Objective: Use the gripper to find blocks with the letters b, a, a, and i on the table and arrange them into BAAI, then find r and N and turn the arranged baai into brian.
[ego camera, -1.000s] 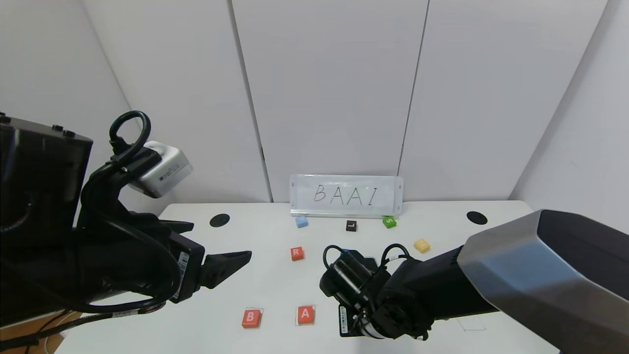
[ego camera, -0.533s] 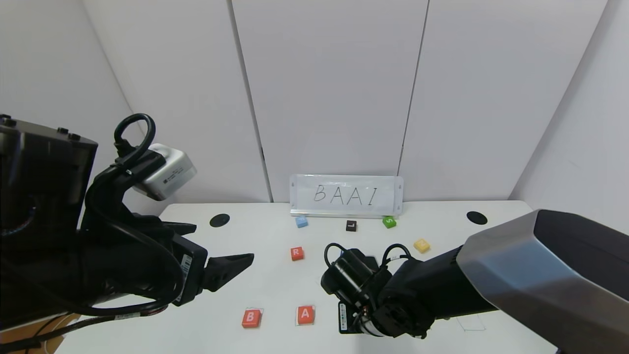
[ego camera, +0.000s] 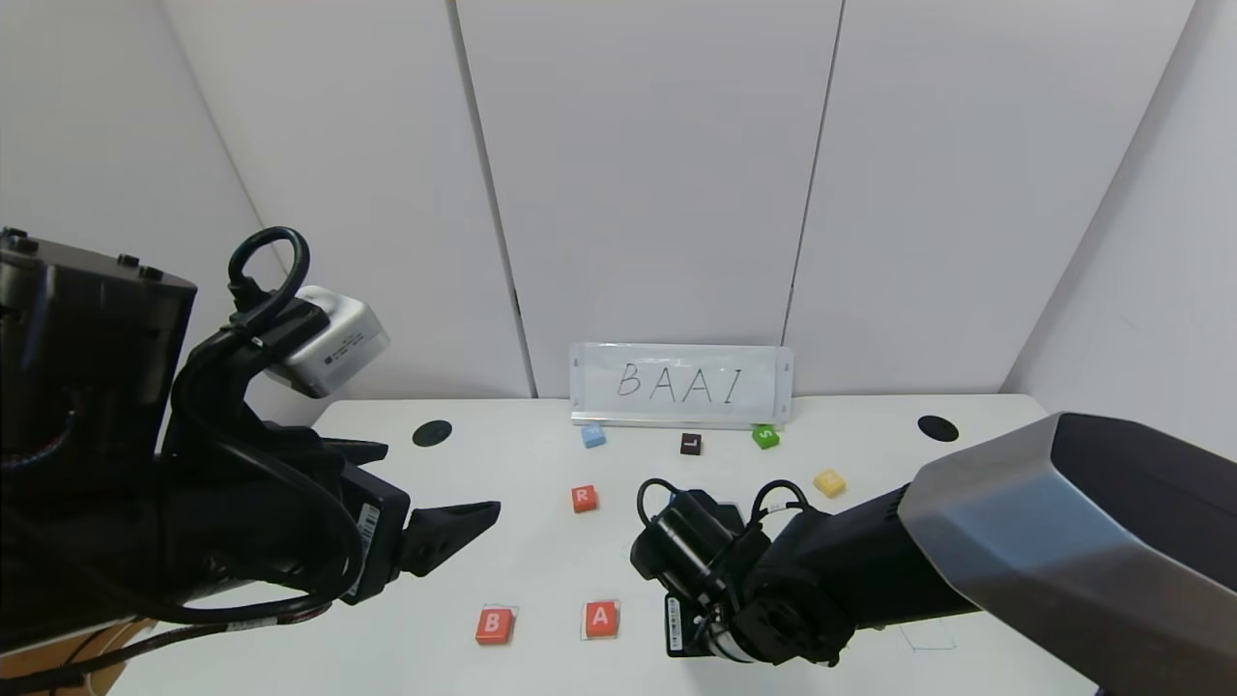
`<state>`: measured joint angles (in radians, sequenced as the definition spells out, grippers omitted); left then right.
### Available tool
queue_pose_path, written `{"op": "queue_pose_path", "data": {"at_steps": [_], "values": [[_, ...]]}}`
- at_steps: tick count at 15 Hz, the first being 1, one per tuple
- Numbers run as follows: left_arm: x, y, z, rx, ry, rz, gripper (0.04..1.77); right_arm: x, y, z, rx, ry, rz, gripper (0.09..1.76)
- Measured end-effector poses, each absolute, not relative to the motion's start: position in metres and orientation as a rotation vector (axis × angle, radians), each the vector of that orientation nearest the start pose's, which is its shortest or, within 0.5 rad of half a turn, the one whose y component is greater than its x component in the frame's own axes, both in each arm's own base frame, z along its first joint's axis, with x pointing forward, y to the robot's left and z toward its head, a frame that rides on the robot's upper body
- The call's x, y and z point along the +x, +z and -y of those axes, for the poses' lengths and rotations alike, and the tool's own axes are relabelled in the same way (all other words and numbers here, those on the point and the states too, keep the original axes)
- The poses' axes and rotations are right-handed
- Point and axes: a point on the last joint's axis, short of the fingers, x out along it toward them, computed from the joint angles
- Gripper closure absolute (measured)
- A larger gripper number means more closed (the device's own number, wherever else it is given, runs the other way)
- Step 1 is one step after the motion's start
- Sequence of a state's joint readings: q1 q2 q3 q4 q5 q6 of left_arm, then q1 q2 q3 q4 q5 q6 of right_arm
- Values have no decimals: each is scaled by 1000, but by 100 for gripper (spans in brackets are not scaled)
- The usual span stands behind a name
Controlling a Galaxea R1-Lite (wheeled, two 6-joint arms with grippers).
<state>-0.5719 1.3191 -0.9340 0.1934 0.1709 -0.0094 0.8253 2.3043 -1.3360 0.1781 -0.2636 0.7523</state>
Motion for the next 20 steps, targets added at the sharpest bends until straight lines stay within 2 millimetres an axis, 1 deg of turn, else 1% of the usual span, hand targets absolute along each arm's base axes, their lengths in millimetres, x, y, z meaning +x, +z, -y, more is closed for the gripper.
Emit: {"op": "queue_pose_path", "data": {"at_steps": [4, 6, 8, 15, 17, 20], "values": [[172, 238, 106, 203, -387, -546, 9, 279, 30, -291, 77, 94, -1089, 40], [172, 238, 106, 203, -387, -546, 9, 280, 36, -288, 83, 93, -1087, 34], [172, 238, 106, 206, -377, -543, 9, 283, 45, -280, 65, 105, -1092, 30], [171, 239, 106, 207, -377, -542, 9, 289, 100, -235, 63, 163, -1118, 20], [171, 239, 106, 207, -376, -541, 9, 287, 108, -221, 22, 197, -1125, 19], [170, 240, 105, 206, -377, -539, 9, 286, 108, -192, -49, 232, -1147, 17]]}}
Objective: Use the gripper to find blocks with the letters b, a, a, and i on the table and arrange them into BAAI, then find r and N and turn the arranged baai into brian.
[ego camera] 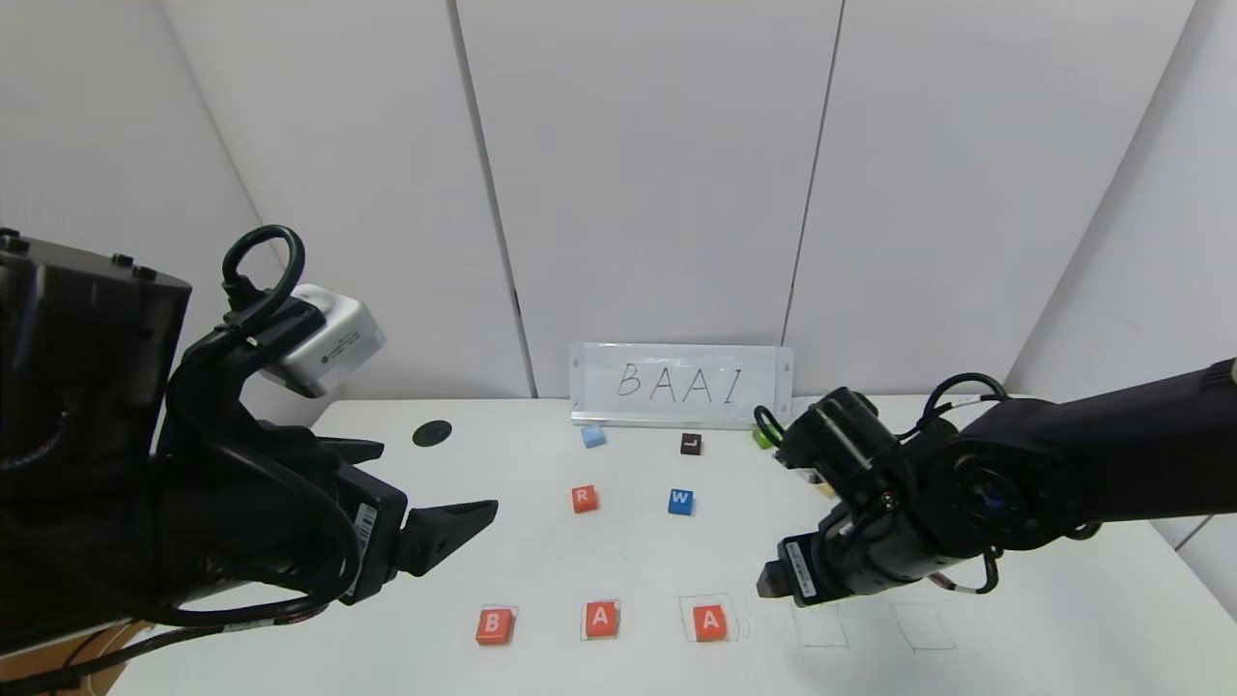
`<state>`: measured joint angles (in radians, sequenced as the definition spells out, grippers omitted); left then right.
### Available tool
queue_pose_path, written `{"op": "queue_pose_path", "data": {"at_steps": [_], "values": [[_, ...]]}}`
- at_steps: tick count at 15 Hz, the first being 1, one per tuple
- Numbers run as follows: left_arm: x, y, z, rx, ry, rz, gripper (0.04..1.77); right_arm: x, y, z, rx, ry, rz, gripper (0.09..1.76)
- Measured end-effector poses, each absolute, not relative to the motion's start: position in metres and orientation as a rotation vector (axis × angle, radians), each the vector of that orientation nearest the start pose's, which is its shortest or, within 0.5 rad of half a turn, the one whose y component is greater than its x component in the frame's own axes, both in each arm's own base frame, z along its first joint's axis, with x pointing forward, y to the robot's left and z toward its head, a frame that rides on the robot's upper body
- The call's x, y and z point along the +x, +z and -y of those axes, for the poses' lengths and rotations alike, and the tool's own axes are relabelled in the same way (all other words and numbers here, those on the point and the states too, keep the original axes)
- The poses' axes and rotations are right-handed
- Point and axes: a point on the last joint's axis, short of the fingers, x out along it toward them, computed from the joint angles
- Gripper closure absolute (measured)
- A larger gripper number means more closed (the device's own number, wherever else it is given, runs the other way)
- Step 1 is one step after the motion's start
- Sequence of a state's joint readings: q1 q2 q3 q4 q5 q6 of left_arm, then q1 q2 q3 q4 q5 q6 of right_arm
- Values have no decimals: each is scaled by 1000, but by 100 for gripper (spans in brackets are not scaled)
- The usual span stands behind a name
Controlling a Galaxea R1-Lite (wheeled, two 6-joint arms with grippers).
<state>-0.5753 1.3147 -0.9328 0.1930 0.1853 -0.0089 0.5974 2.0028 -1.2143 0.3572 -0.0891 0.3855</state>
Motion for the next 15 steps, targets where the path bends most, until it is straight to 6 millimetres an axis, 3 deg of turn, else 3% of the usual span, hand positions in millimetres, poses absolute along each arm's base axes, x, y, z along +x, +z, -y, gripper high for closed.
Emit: {"op": "queue_pose_path", "data": {"at_steps": [6, 10, 15], "values": [[170, 238, 106, 211, -379, -543, 9, 307, 106, -142, -134, 322, -1160, 15], [171, 237, 106, 214, -377, -547, 9, 326, 92, -123, -209, 419, -1135, 15], [174, 236, 107, 217, -370, -555, 9, 335, 78, -112, -314, 543, -1138, 15]]}}
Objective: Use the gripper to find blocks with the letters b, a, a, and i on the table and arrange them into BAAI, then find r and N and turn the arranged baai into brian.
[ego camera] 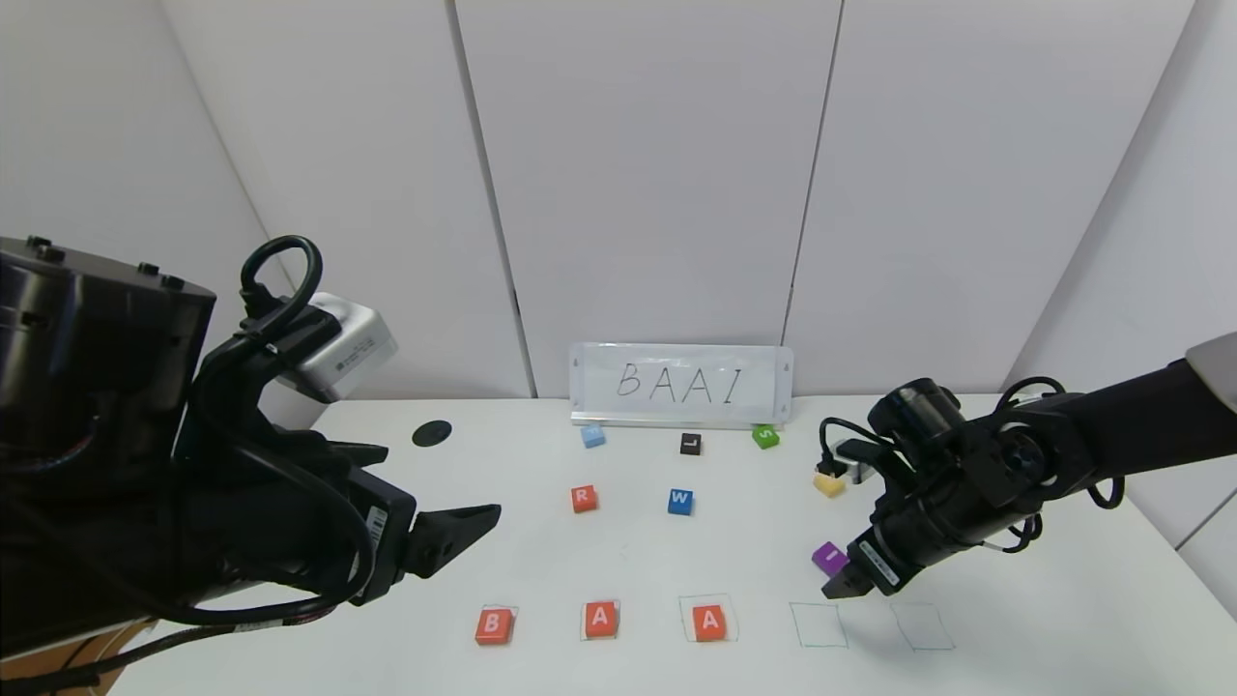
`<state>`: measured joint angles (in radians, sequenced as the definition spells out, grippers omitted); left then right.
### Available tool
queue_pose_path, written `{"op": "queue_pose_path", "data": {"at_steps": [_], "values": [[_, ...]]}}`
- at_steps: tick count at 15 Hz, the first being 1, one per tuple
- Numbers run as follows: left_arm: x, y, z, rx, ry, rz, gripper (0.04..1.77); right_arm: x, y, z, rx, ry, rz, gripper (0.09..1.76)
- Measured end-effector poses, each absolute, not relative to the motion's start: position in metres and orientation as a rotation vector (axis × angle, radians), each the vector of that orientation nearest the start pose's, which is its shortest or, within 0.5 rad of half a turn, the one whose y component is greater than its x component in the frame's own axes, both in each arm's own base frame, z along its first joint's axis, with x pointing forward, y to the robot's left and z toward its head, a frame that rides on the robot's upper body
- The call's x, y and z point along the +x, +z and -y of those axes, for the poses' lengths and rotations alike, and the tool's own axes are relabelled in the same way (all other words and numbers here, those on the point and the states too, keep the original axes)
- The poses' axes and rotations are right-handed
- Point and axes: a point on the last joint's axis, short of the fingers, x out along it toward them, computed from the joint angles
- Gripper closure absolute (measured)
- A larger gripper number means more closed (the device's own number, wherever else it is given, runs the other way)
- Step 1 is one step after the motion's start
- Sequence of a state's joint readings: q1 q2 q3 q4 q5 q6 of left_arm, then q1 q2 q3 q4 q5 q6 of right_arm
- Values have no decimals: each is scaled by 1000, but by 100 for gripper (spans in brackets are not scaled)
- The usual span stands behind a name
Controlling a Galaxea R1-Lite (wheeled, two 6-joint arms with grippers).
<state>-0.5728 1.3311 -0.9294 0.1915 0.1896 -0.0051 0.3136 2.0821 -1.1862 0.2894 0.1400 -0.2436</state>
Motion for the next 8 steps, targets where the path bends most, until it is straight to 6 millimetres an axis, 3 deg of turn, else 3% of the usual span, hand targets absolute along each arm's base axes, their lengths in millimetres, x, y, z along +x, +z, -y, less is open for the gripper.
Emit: {"op": "queue_pose_path", "data": {"at_steps": [8], "values": [[180, 230, 109, 222, -362, -574, 9, 347, 66, -124, -375, 558, -1136, 15]]}}
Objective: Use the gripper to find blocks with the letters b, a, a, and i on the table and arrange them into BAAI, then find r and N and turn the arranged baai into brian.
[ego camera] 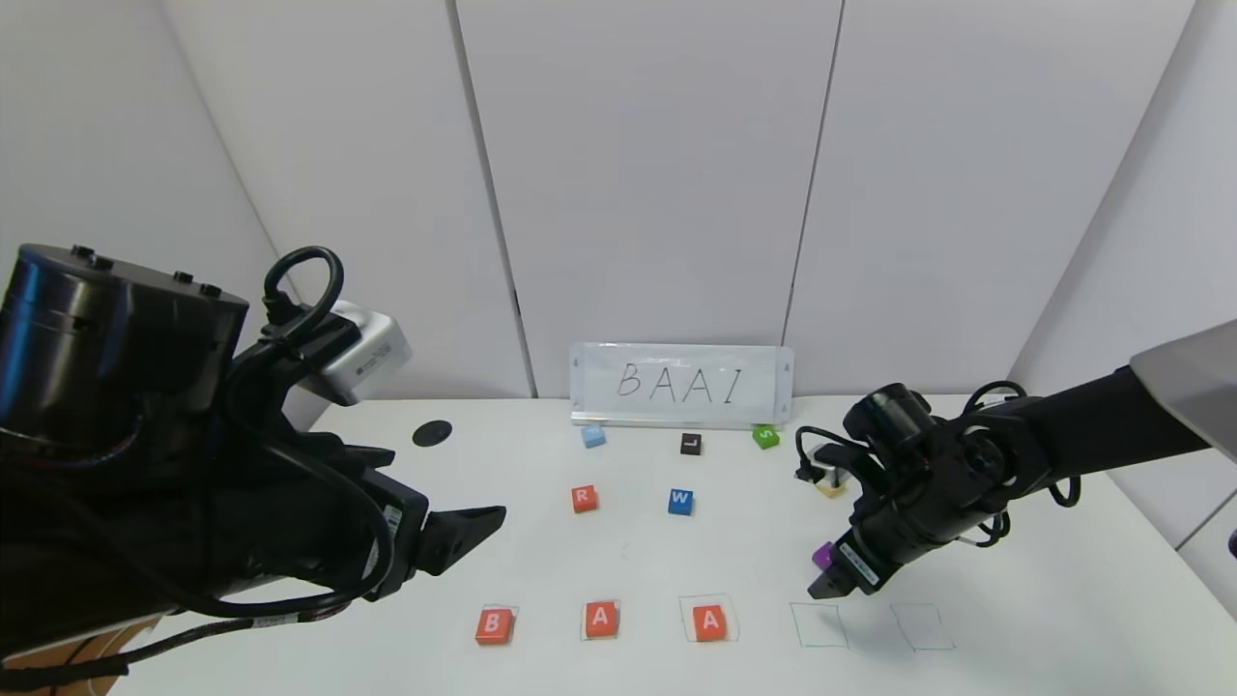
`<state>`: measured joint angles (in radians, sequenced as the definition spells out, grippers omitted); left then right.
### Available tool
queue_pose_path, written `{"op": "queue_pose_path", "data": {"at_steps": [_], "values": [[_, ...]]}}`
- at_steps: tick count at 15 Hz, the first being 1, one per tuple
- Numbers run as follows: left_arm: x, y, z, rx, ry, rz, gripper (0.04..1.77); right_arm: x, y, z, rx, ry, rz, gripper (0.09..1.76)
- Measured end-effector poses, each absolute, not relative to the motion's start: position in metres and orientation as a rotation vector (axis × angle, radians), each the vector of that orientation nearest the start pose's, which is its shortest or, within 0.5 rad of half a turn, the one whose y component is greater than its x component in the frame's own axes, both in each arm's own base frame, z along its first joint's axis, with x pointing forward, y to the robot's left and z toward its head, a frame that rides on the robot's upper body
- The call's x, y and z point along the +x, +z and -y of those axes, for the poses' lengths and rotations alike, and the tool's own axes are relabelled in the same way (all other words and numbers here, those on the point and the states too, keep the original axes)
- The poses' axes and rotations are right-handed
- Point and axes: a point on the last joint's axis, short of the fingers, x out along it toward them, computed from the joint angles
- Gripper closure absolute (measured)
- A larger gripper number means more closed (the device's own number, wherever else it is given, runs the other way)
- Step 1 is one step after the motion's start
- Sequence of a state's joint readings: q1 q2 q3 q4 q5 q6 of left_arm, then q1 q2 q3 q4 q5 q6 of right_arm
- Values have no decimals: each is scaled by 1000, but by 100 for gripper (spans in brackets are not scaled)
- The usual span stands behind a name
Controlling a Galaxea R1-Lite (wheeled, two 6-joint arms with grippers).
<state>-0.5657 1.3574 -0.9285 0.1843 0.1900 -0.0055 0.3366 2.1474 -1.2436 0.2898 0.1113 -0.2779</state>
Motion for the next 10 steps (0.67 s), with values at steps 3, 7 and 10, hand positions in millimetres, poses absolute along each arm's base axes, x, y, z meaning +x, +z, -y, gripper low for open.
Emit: {"op": "queue_pose_path", "data": {"at_steps": [3, 7, 10], "values": [[181, 229, 110, 225, -362, -580, 9, 352, 62, -128, -402, 522, -1136, 15], [181, 228, 110, 225, -362, -583, 9, 360, 53, -131, -403, 519, -1146, 14], [181, 227, 110, 227, -362, -585, 9, 363, 47, -133, -404, 520, -1146, 14]]}}
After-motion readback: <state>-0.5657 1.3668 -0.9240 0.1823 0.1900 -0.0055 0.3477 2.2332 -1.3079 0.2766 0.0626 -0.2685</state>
